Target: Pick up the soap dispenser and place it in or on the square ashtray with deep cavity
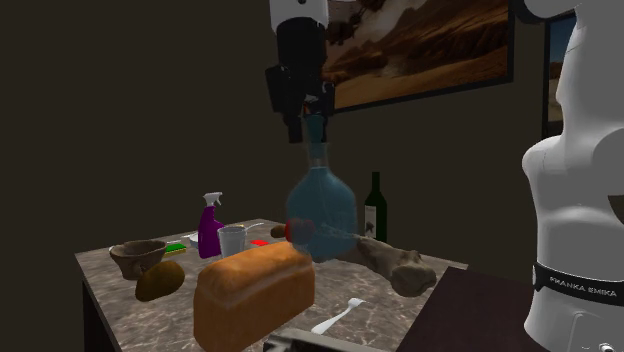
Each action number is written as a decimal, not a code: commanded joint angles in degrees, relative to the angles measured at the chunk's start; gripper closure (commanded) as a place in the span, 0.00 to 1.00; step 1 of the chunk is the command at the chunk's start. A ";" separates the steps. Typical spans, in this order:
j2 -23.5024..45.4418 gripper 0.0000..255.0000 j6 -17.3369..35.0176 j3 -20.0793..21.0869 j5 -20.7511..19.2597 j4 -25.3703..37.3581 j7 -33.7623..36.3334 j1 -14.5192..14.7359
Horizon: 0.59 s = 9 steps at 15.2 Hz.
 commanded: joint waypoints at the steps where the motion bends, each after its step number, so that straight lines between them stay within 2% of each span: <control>1: -1.02 1.00 -0.55 1.50 0.87 -0.38 2.57 1.24; 5: -1.26 1.00 -1.88 4.11 1.77 0.78 6.88 3.12; 9: -1.12 1.00 1.19 4.28 1.78 -2.16 6.97 3.20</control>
